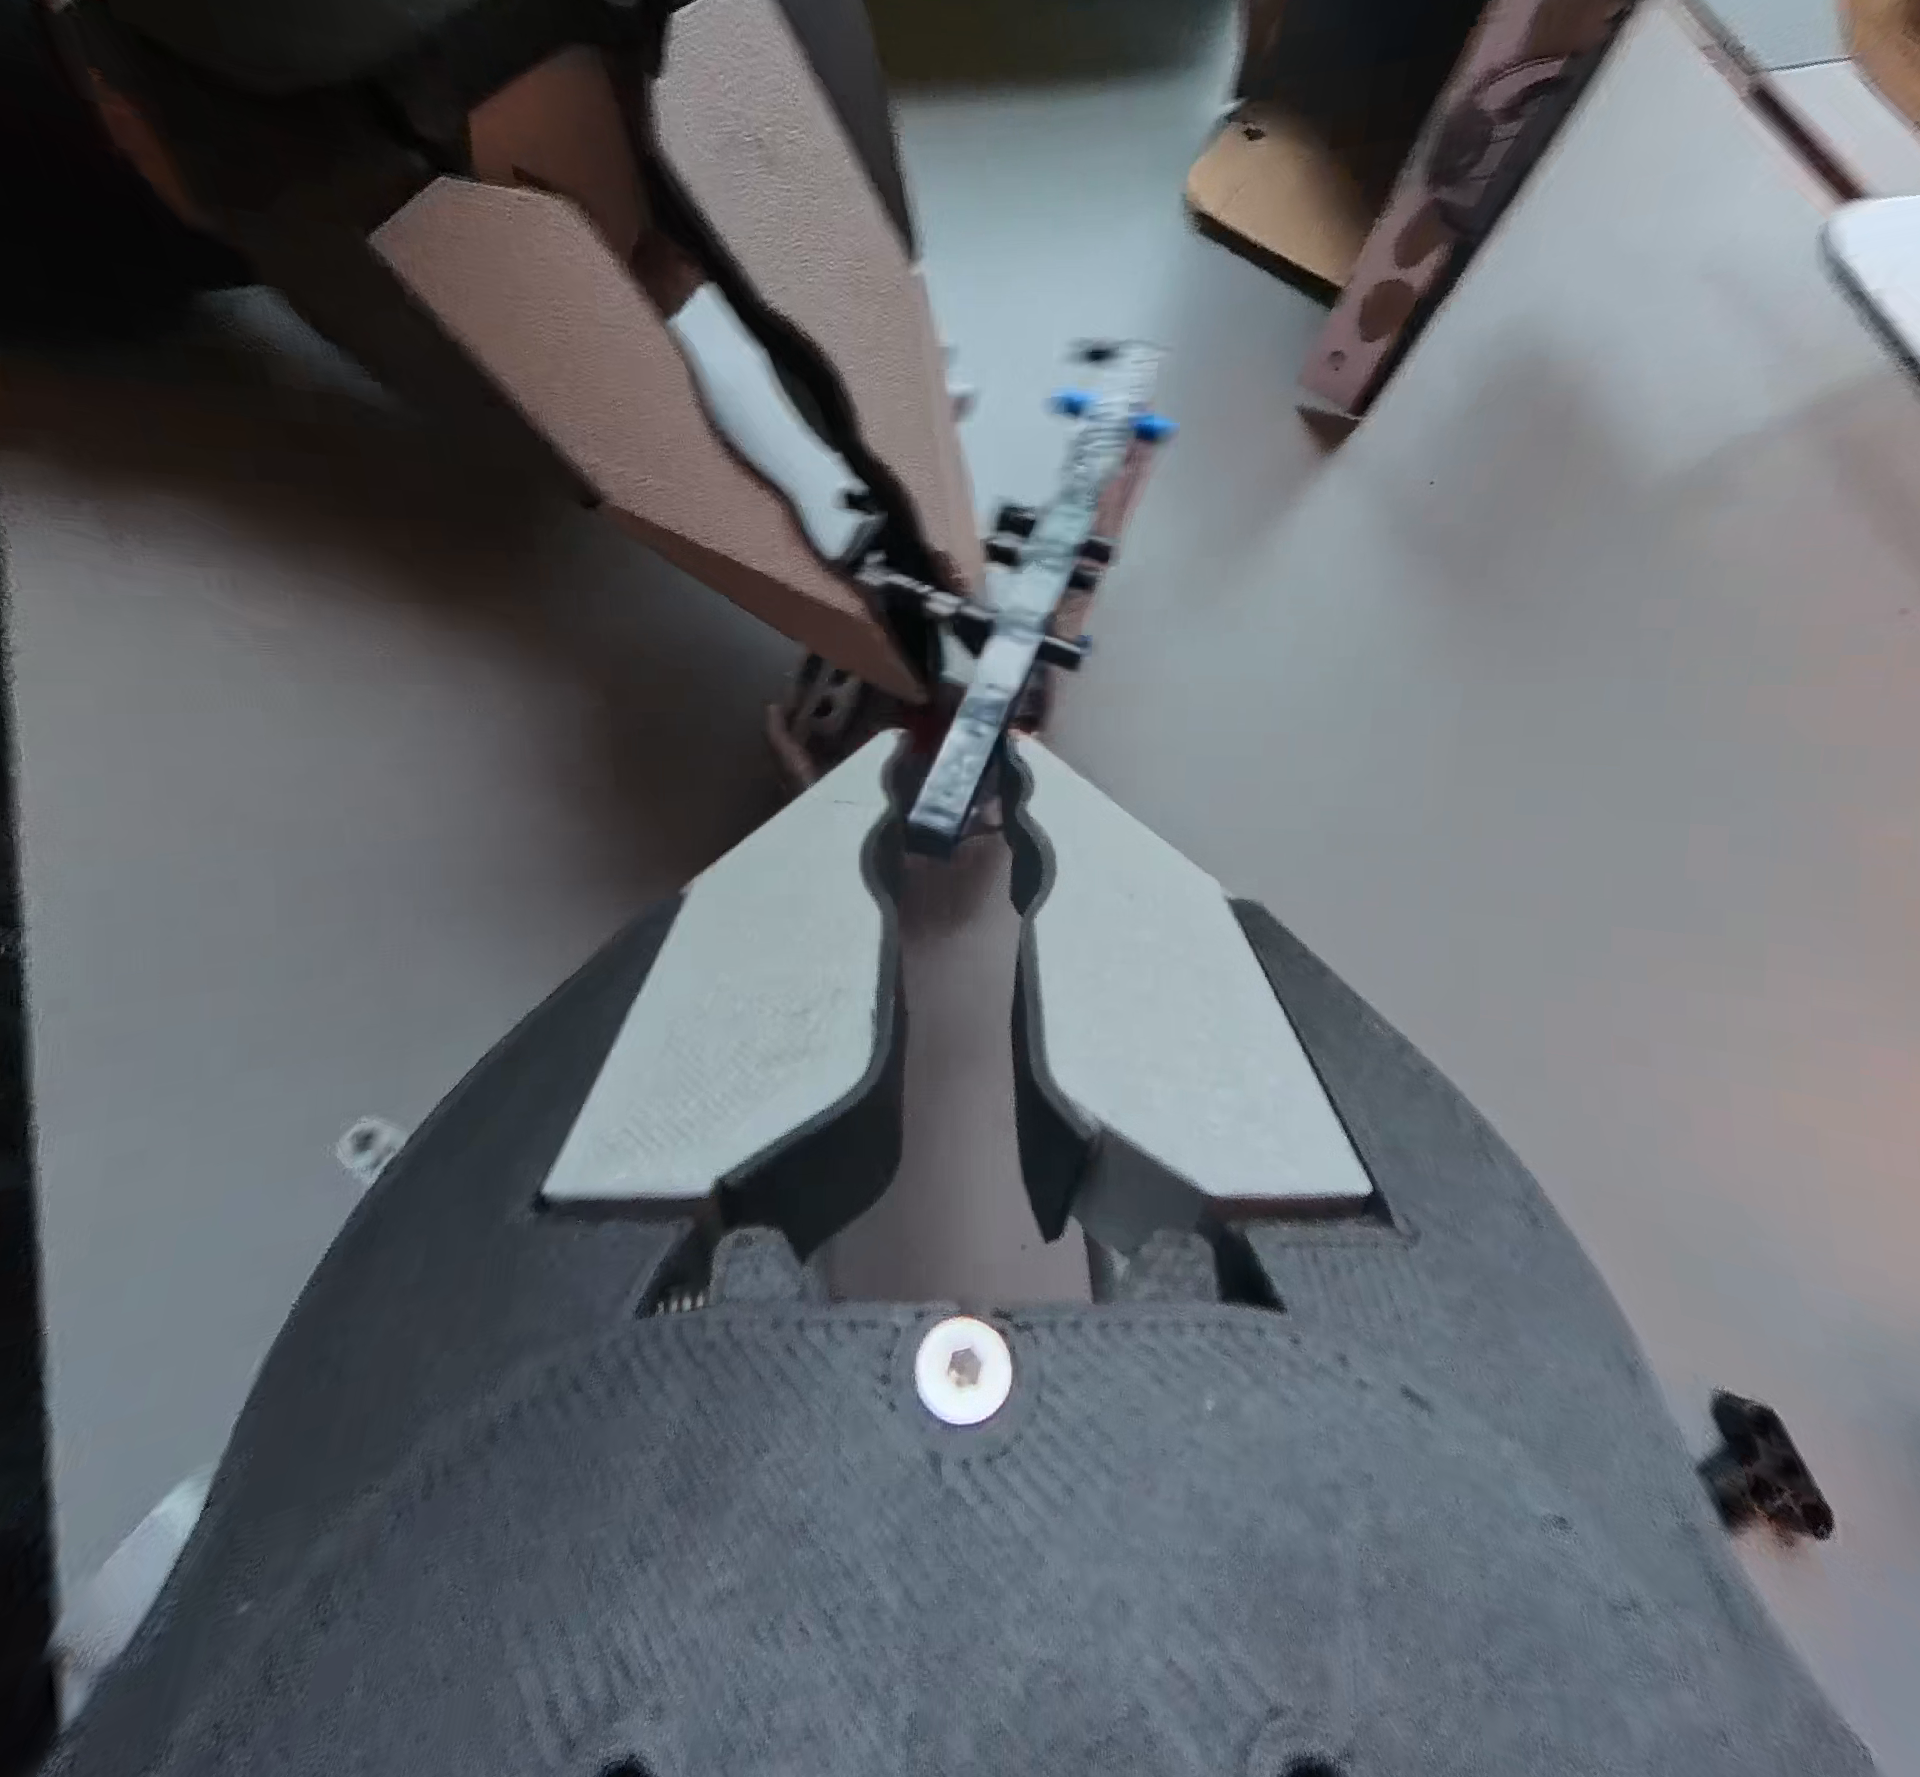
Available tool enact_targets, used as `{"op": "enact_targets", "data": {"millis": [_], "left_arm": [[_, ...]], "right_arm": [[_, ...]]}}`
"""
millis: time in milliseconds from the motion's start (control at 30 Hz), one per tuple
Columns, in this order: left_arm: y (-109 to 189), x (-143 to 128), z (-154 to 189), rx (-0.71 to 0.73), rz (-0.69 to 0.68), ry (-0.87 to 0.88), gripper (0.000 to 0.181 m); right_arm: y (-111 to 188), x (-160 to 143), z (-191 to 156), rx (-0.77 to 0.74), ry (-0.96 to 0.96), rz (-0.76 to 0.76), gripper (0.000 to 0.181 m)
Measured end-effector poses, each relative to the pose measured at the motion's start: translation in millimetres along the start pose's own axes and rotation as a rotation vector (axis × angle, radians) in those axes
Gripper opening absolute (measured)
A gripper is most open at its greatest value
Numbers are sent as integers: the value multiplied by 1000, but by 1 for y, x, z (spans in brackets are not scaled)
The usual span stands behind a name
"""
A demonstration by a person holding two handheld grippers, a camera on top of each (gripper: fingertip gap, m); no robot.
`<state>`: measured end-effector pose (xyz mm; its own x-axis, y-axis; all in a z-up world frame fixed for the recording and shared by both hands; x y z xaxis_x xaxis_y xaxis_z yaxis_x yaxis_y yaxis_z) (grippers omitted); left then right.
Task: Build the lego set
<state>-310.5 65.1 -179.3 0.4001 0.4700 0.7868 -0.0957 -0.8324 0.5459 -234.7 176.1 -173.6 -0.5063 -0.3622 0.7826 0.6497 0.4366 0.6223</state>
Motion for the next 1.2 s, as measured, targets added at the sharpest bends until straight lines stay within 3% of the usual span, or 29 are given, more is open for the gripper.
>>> {"op": "enact_targets", "data": {"millis": [67,333,400,533,600,700,833,967,1033,1200], "left_arm": [[2,-1,0,19,18,-51,7],[5,3,13,165,39,-281,7],[6,5,16,183,49,-303,7],[6,5,18,179,63,-320,7],[5,4,18,155,61,-283,7],[6,2,13,175,52,-226,7],[6,-1,8,177,40,-183,7],[6,-3,3,178,36,-128,7],[6,-1,4,150,69,-109,7],[5,-2,3,143,38,-39,6]], "right_arm": [[5,0,-1,63,-10,-2,25],[18,5,24,354,-435,194,22],[13,6,26,404,-496,176,27],[5,11,30,456,-542,196,18],[2,12,30,471,-537,195,4],[-1,13,31,480,-572,226,4],[-5,14,32,562,-628,248,26],[-10,11,35,544,-603,214,21],[-11,11,37,514,-568,213,5],[-12,11,39,515,-552,184,4]]}}
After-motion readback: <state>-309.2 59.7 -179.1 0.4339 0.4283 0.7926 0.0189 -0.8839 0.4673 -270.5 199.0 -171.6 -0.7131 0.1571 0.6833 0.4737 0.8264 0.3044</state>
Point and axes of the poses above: each gripper's, where its closed fingertips meet, y back along the fingers, x out of its top, z = x × y across the jaws, the point moved 9 cm from there along y, back along the fingers, and after that the axes turned 5 degrees about -y, right-handed, at the moved point
